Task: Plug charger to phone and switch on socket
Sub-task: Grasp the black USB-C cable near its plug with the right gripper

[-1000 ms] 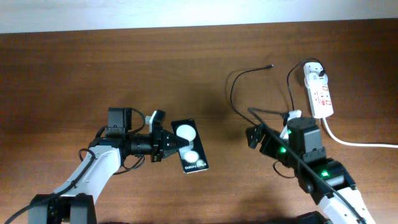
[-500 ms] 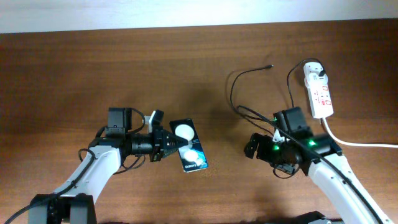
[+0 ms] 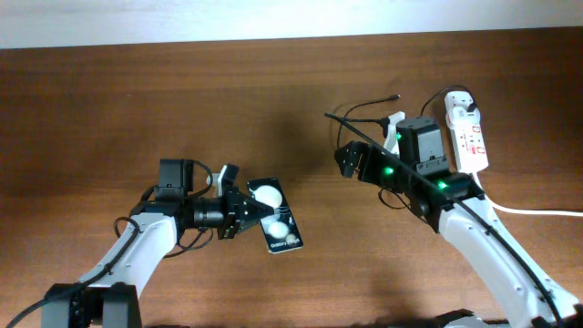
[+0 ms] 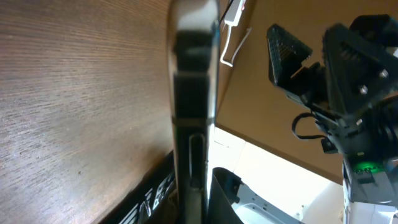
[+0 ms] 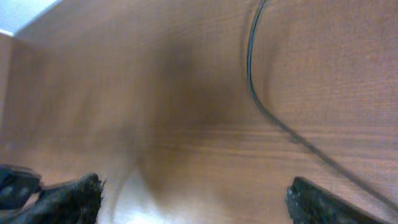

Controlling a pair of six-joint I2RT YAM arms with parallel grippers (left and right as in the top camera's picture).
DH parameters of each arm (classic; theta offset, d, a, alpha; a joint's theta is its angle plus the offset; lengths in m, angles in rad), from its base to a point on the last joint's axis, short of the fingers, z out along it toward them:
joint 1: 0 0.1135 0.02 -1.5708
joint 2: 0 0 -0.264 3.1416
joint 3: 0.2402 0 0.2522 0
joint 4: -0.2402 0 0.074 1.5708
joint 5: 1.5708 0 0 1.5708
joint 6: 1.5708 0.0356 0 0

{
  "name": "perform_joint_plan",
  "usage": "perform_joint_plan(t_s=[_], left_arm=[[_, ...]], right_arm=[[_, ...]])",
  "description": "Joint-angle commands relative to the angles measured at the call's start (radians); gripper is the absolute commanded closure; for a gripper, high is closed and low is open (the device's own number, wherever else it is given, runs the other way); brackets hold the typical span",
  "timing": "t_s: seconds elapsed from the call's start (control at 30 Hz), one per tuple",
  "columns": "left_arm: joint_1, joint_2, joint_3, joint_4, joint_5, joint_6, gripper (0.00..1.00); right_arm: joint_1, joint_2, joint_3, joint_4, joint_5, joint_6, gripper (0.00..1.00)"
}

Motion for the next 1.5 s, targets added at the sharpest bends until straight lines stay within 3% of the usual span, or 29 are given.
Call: perform_joint_plan(t_s=[0.0, 0.07, 0.2, 0.27, 0.4, 0.53, 0.67, 0.73, 1.1, 1.2, 1.3, 1.4, 1.47], left_arm=[[0.000, 0.002, 0.014, 0.002, -0.008, 0.016, 1.00], [0.000, 0.002, 0.014, 0.003, -0.042, 0.016, 1.00], [0.000, 0.002, 0.014, 0.003, -0.053, 0.016, 1.00], [0.000, 0.002, 0.014, 0.003, -0.079, 0.015, 1.00], [0.000, 0.002, 0.014, 0.006, -0.112, 0.015, 1.00], [0.000, 0.002, 0.014, 0.006, -0.116, 0.015, 1.00], [0.000, 0.002, 0.014, 0.006, -0.116, 0.015, 1.00], [0.000, 0.002, 0.014, 0.006, -0.116, 0.015, 1.00], [0.000, 0.002, 0.014, 0.006, -0.116, 0.015, 1.00], [0.000, 0.002, 0.014, 0.006, -0.115, 0.015, 1.00], [0.000, 0.002, 0.014, 0.006, -0.115, 0.015, 1.00], [0.000, 0.002, 0.014, 0.006, -0.115, 0.015, 1.00], [0.000, 0.002, 0.014, 0.006, -0.115, 0.015, 1.00]], right_arm=[[-0.005, 0.135, 0.008, 0.135, 0.067, -0.025, 0.21], [-0.005, 0.314, 0.034, 0.282, 0.067, -0.024, 0.22], [-0.005, 0.552, 0.150, 0.394, 0.067, -0.025, 0.25], [-0.005, 0.630, 0.161, 0.488, 0.067, -0.021, 0.34], [-0.004, 0.687, 0.160, 0.486, 0.067, -0.040, 0.51], [0.011, 0.697, 0.160, 0.389, 0.066, -0.060, 0.82], [0.015, 0.696, 0.161, 0.253, 0.057, -0.071, 0.96], [0.015, 0.682, 0.161, 0.121, -0.116, -0.149, 0.96], [0.018, 0.462, 0.161, -0.487, -0.046, -0.188, 0.96], [0.092, 0.443, 0.160, -0.634, -0.045, -0.172, 0.96], [0.225, 0.443, 0.159, -0.650, -0.037, -0.171, 0.96], [0.250, 0.443, 0.175, -0.648, 0.008, -0.171, 0.94], [0.245, 0.443, 0.208, -0.664, 0.007, -0.171, 0.81]])
